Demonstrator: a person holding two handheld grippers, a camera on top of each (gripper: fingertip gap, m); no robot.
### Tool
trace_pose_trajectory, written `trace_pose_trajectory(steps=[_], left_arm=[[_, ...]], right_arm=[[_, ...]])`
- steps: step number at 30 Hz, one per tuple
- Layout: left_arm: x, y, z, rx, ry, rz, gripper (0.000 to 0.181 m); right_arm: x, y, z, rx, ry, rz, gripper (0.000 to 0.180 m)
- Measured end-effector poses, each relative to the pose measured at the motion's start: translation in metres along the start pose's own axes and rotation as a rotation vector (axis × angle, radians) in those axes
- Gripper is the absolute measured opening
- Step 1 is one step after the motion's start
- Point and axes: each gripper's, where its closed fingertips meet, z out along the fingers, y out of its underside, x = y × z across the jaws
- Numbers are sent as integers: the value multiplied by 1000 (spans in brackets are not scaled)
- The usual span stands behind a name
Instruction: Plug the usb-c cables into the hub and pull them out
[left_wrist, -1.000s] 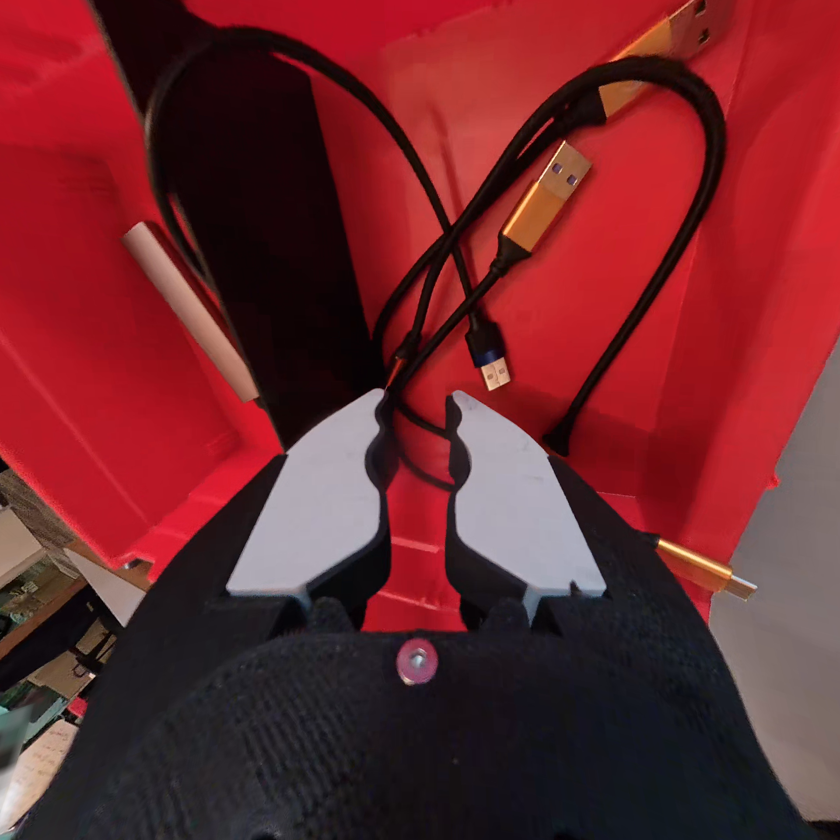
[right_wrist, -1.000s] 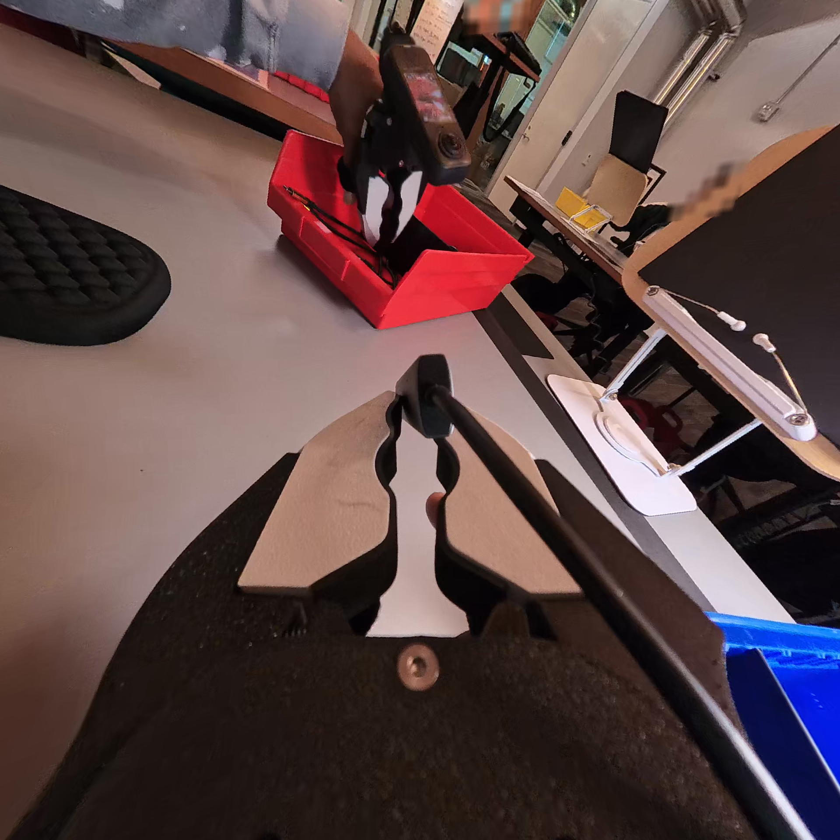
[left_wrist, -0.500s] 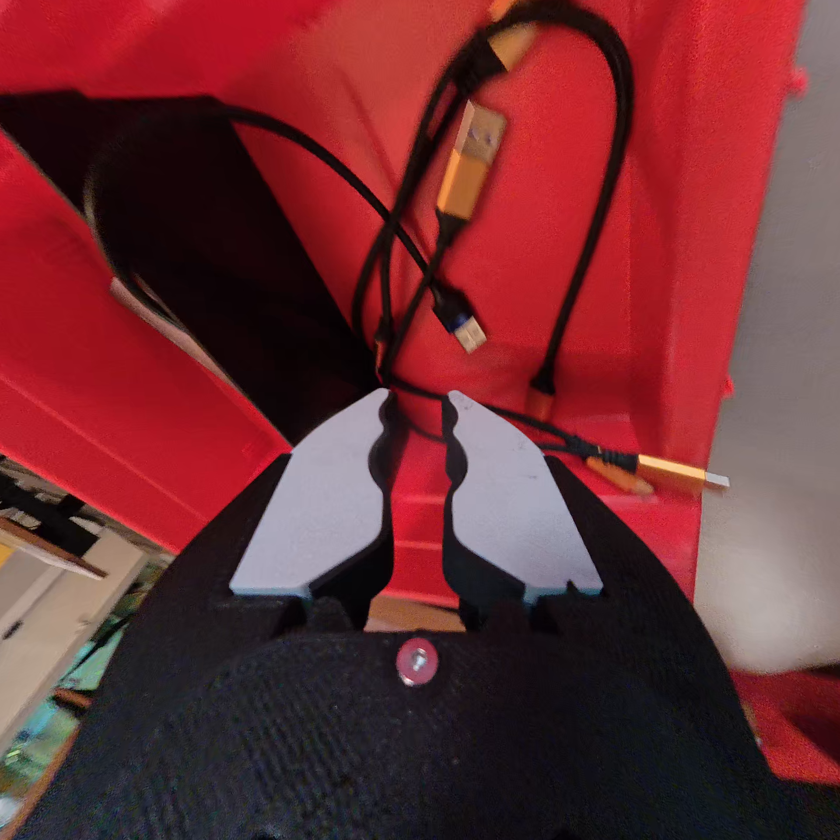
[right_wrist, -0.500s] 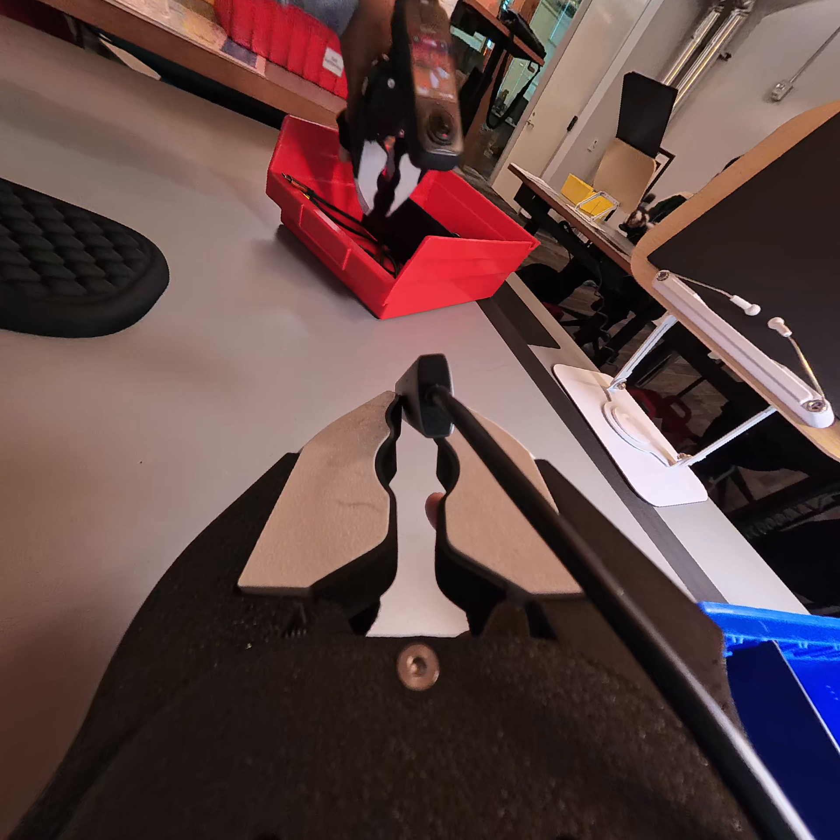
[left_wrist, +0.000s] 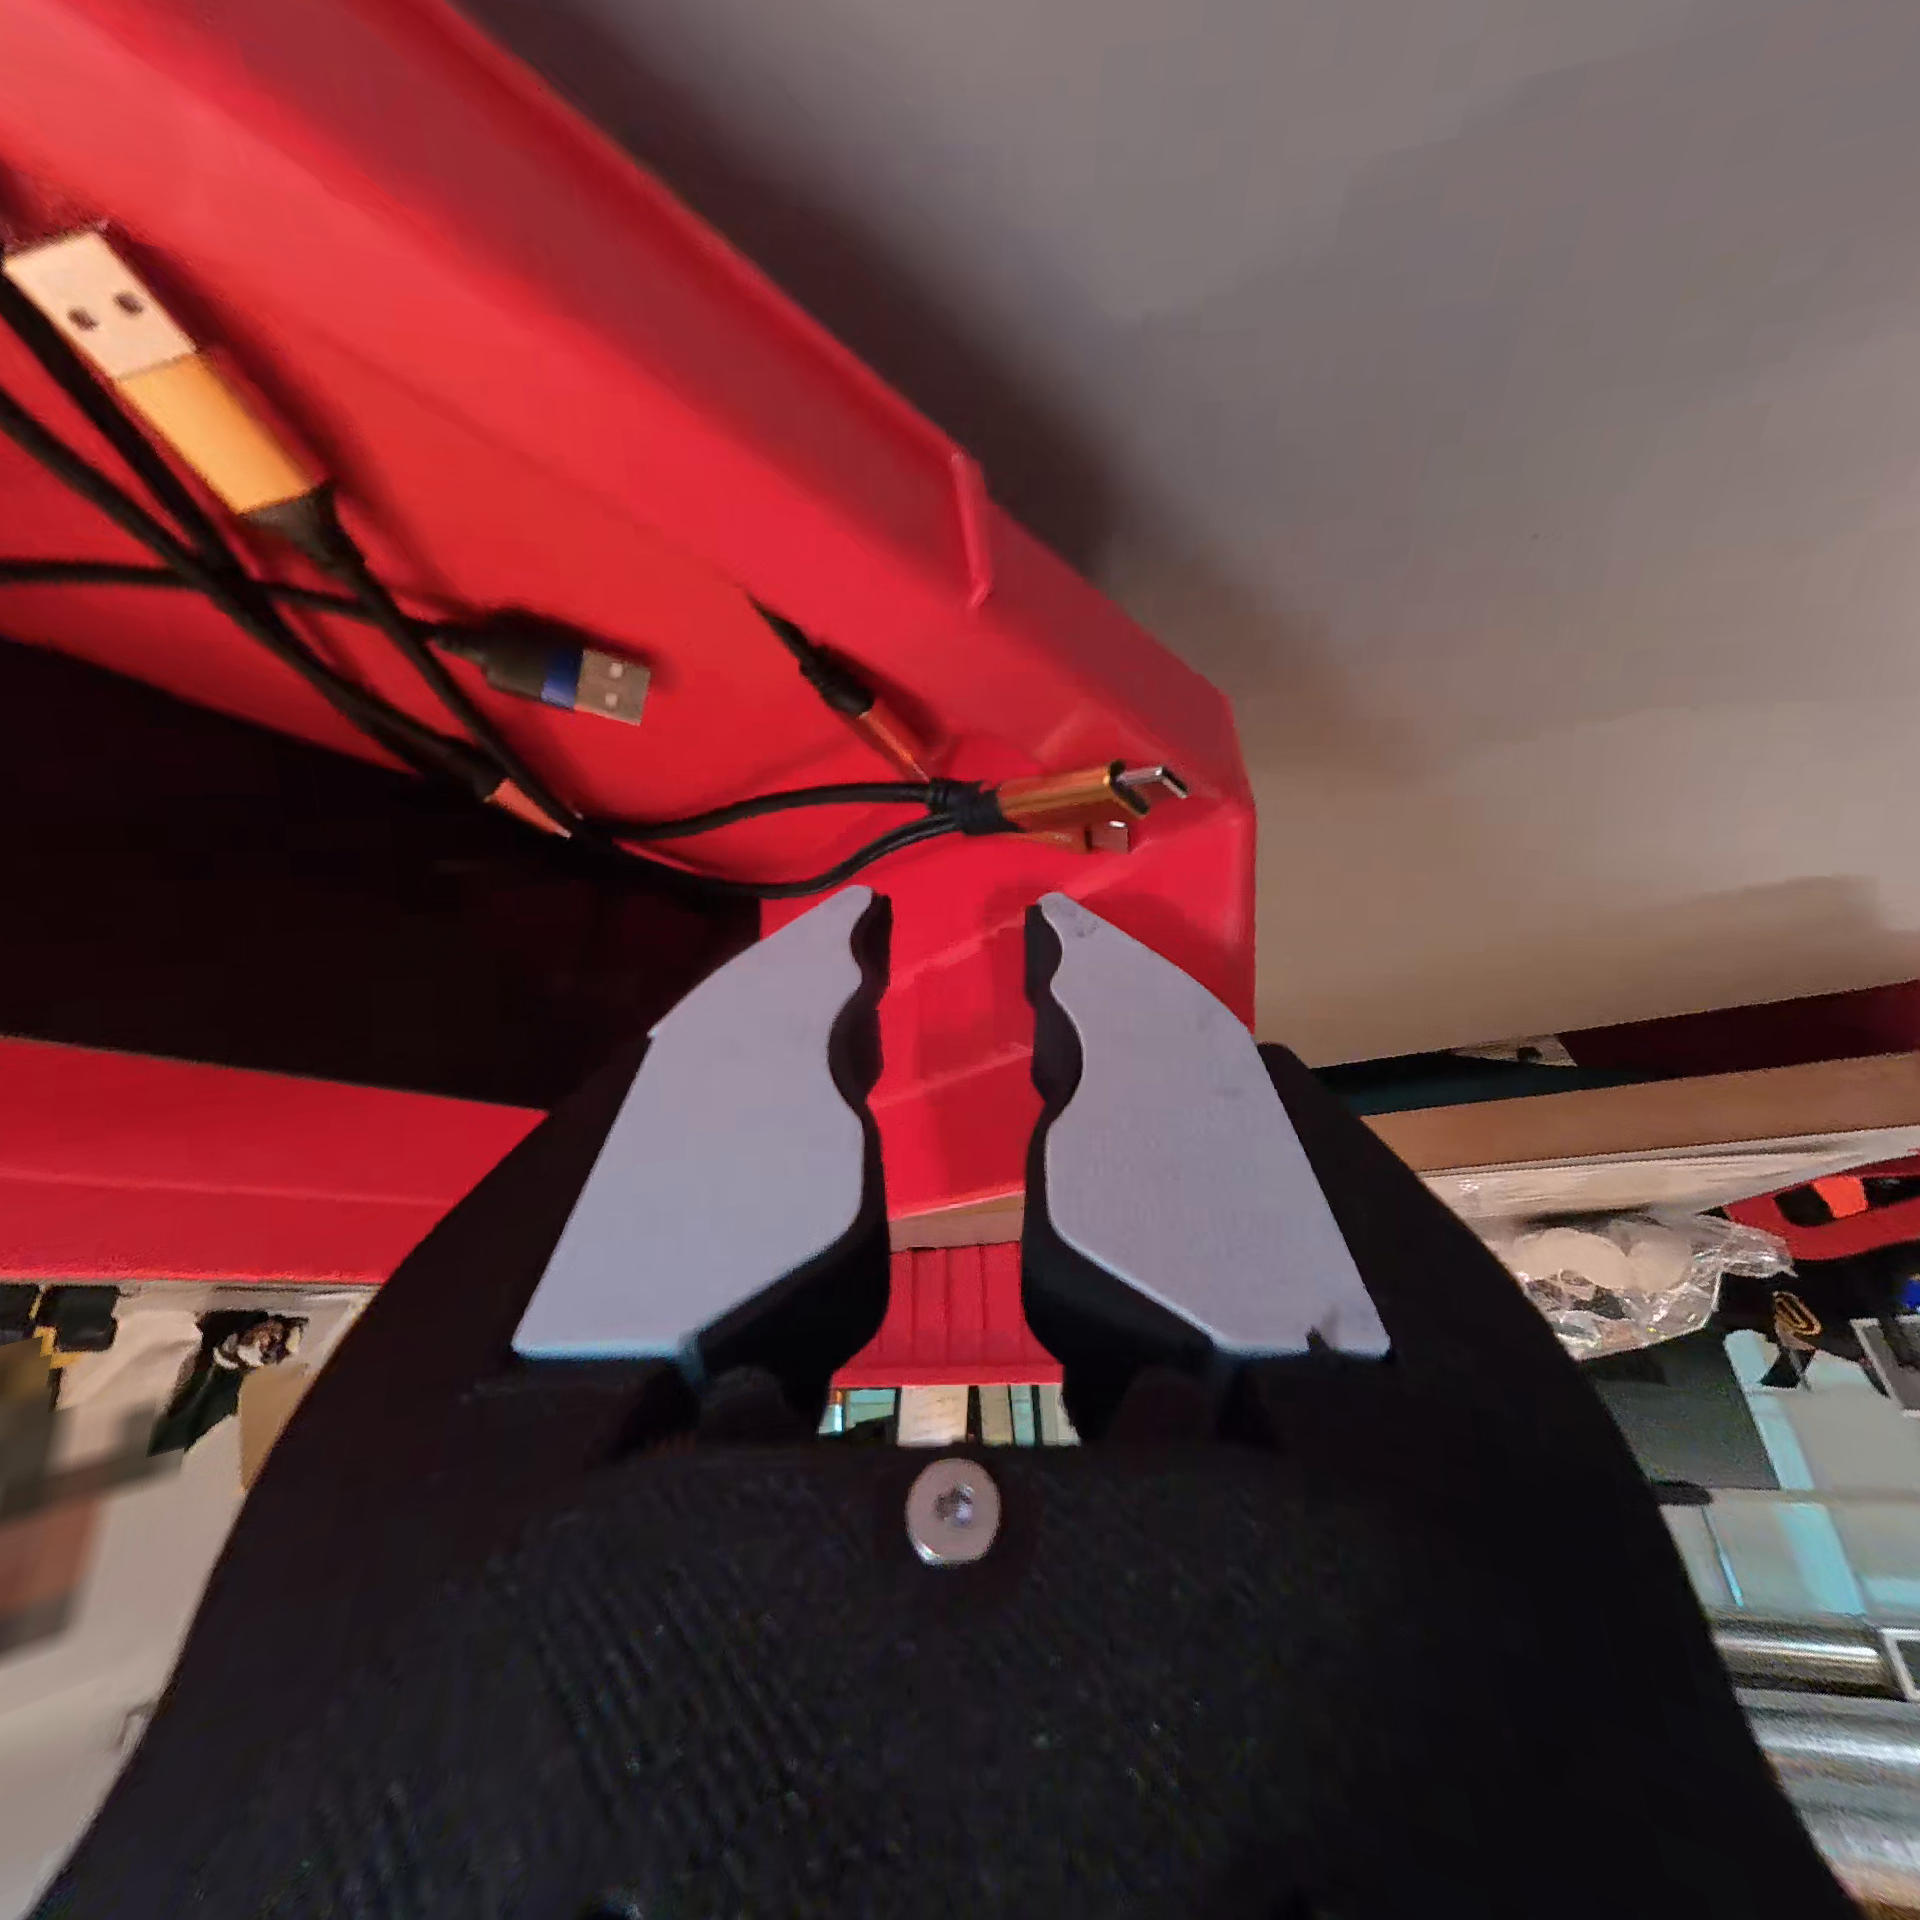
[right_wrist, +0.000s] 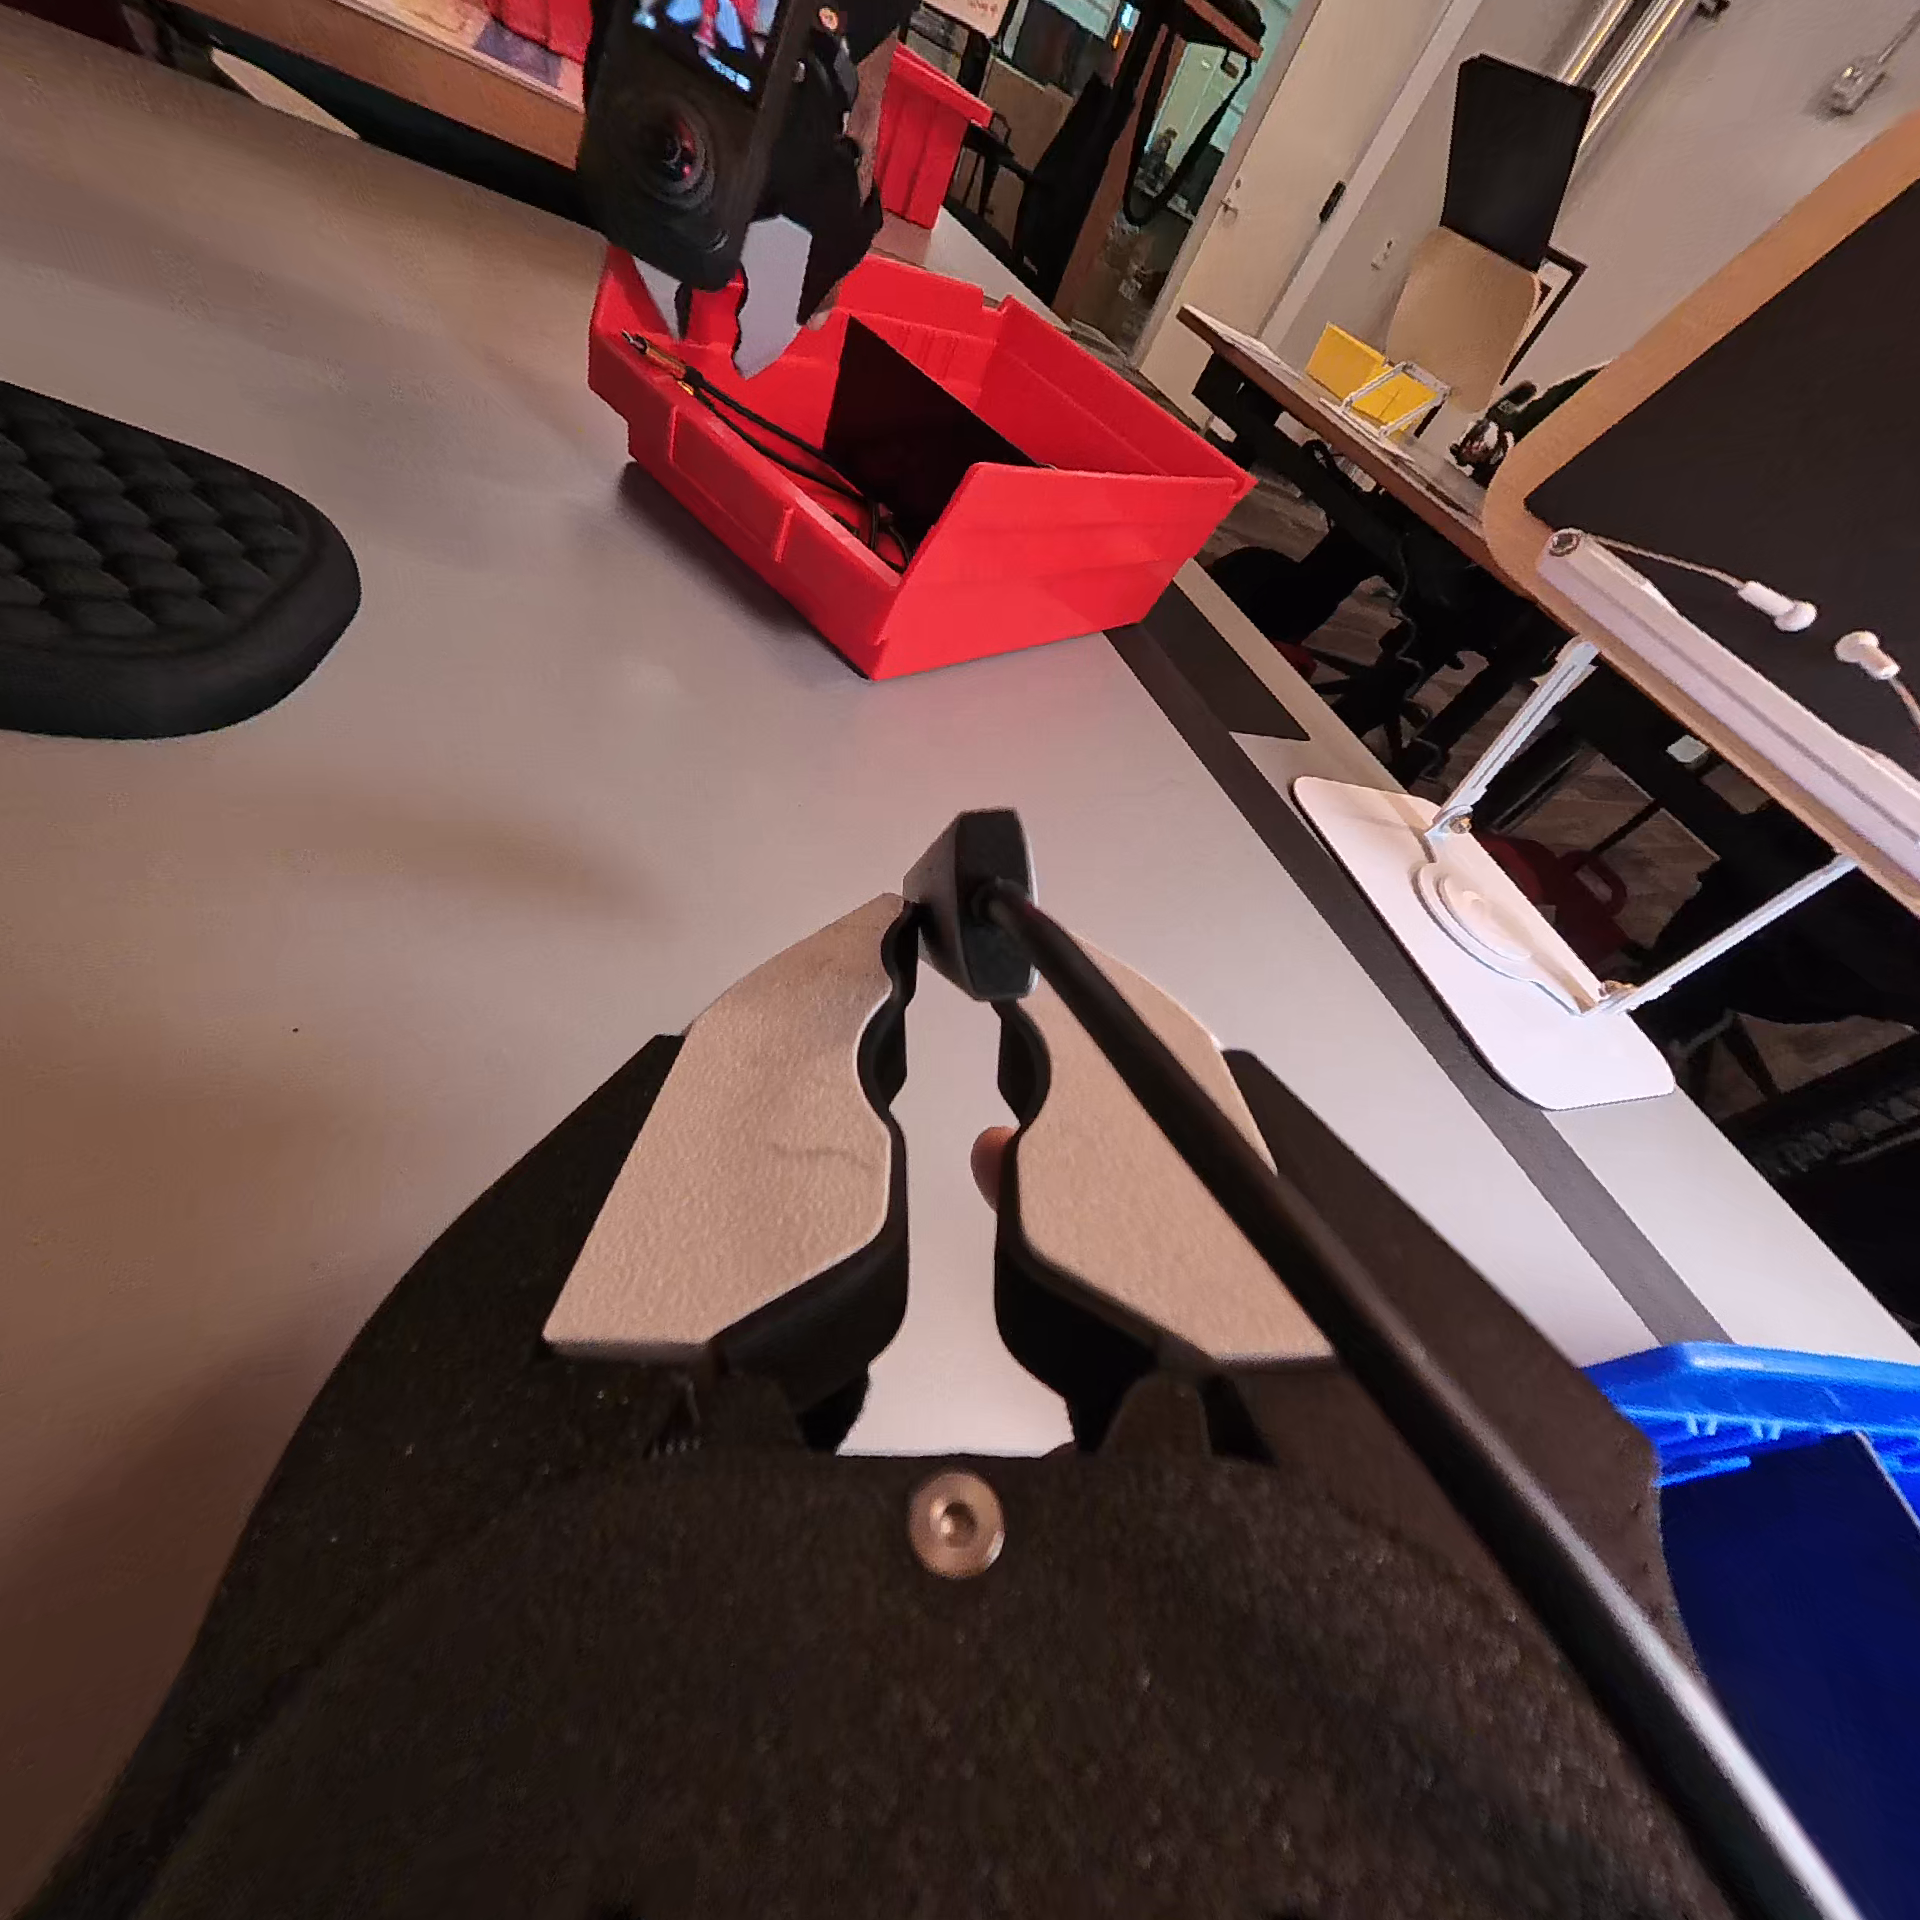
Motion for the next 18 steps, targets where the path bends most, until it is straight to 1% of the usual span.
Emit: trace_pose_trajectory(steps=[3, 6, 9, 12, 14, 16, 18], left_arm=[[2, -4, 6, 12, 12, 48, 27], [2, -11, 11, 41, 15, 92, 24], [-2, -17, 11, 97, 13, 85, 14], [-3, -23, 5, 180, 28, 18, 1], [-7, -29, -3, 267, 28, -69, 1], [-15, -38, -15, 393, 15, -178, 0], [-22, -40, -22, 466, 2, -257, 0]], right_arm=[[1, 3, 1, -1, -7, 20, 11], [2, 6, 2, -9, -6, 28, 11], [3, 9, 3, -18, -5, 28, 11], [5, 11, 3, -19, -7, 40, 11], [5, 12, 4, -17, -12, 49, 11], [5, 12, 4, -16, -16, 48, 11], [5, 10, 4, -14, -17, 43, 11]])
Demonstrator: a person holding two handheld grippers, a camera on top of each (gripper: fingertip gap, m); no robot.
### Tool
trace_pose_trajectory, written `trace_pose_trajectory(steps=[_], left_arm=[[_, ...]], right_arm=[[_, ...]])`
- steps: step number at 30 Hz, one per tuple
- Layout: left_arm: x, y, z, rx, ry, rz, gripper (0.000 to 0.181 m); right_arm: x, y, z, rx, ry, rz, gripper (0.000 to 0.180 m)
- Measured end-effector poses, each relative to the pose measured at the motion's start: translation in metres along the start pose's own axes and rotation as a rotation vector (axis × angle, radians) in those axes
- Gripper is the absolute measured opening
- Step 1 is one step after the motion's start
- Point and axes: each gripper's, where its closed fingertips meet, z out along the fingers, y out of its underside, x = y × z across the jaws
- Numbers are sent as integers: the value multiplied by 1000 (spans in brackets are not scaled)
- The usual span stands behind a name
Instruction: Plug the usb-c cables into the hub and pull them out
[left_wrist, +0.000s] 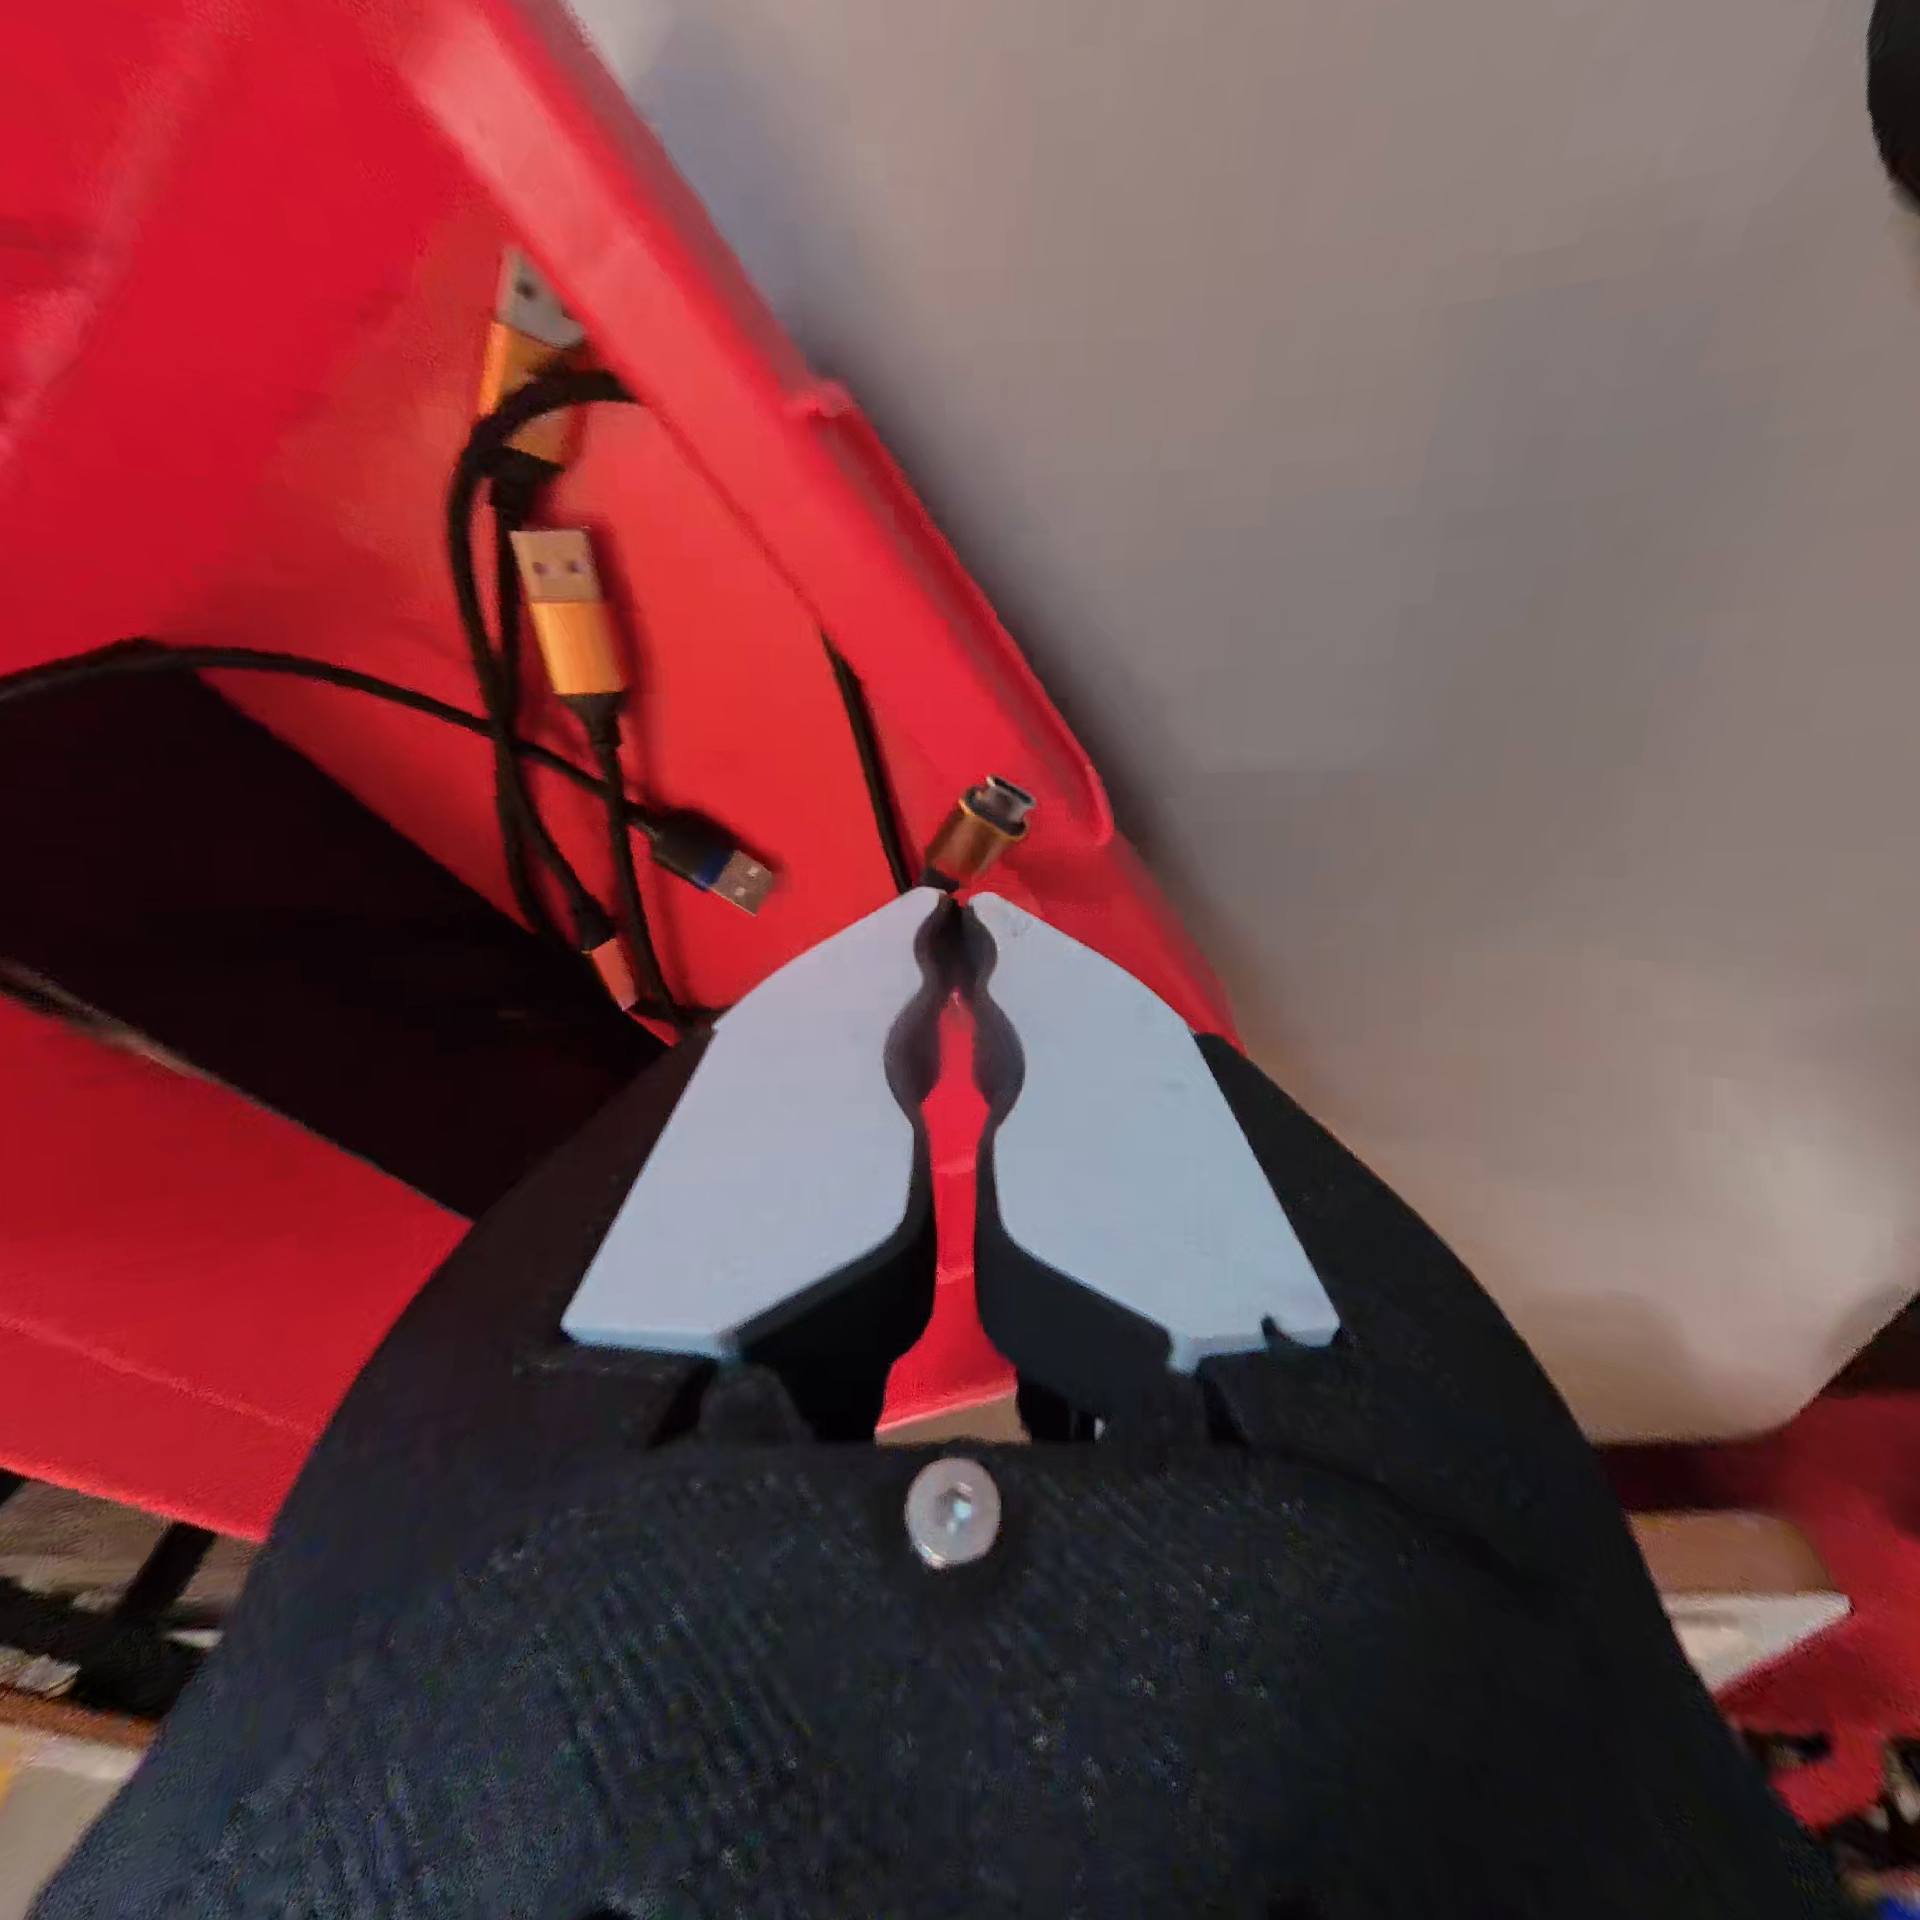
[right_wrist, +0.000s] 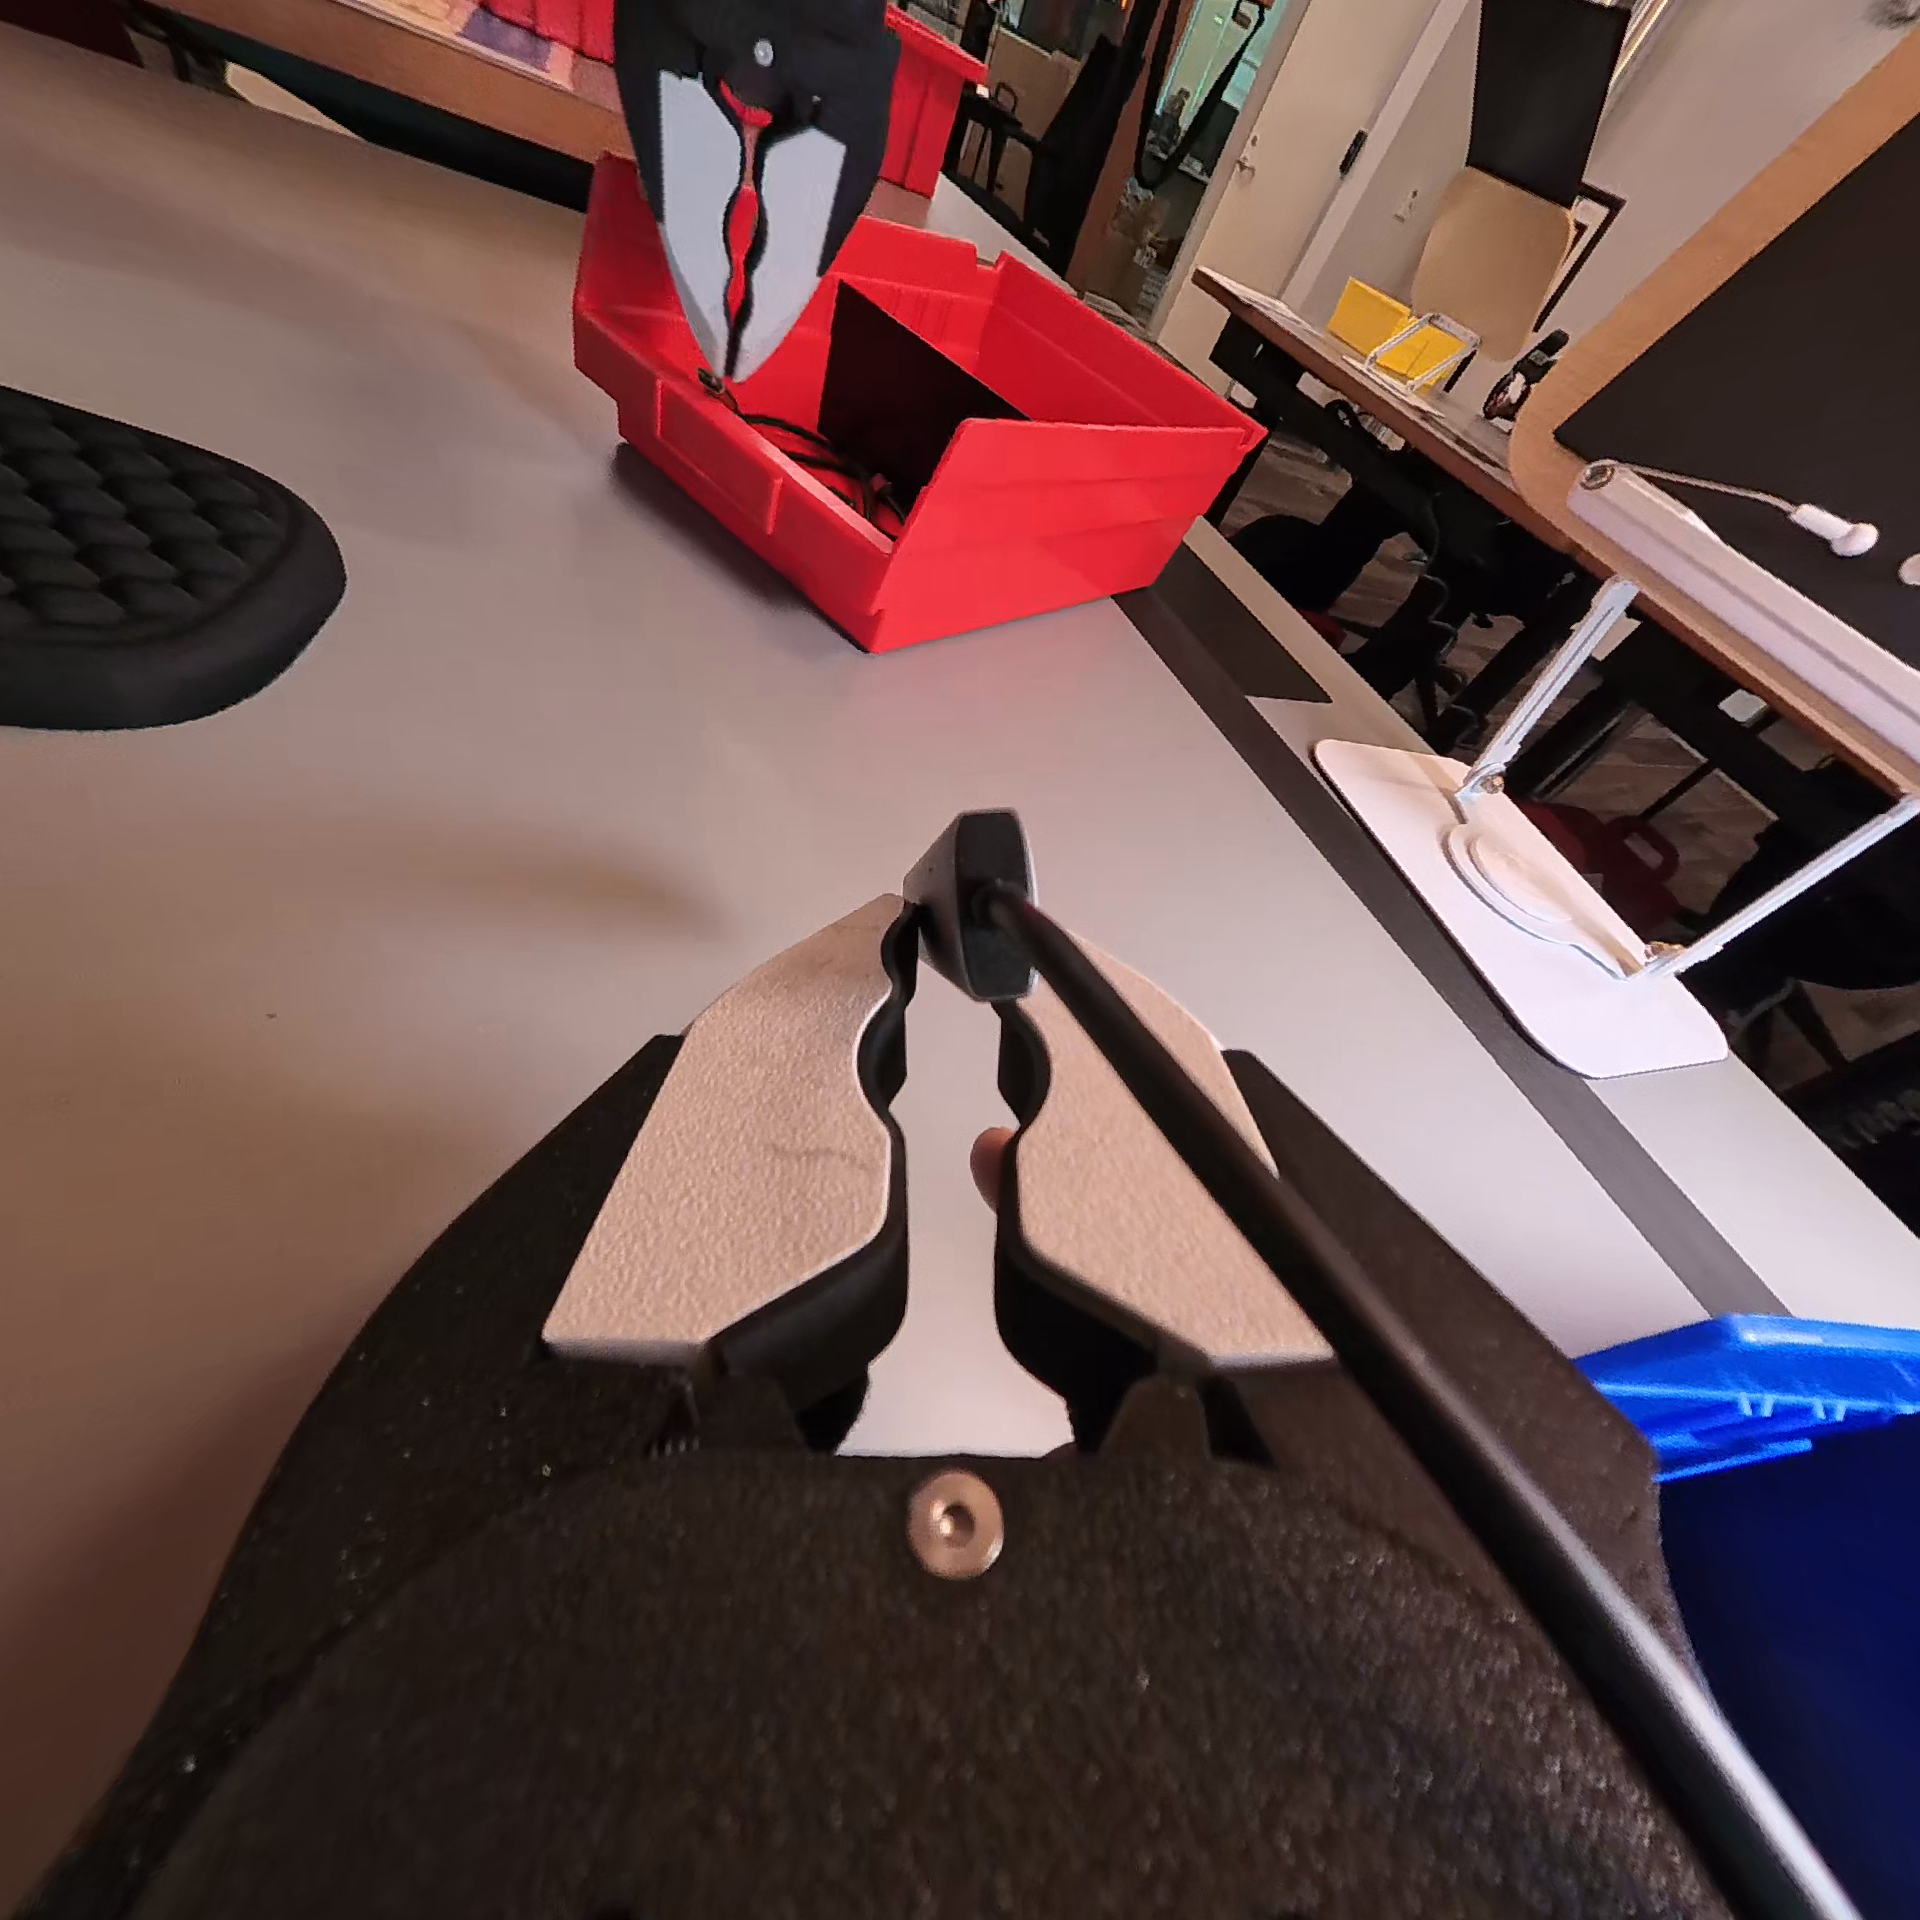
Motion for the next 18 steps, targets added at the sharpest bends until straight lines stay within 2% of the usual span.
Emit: trace_pose_trajectory(steps=[6, 13, 16, 18], left_arm=[[2, 13, 4, -15, -19, -26, 1], [0, 23, 14, -110, -32, 64, 28], [-1, 20, 21, -110, -18, 84, 24], [-2, 16, 24, -78, 2, 65, 14]], right_arm=[[-2, -5, -3, 9, 8, -19, 11], [-1, -2, -2, 0, 7, -13, 11], [-1, 0, -1, -8, 7, -14, 11], [-1, 1, -1, -10, 8, -12, 11]])
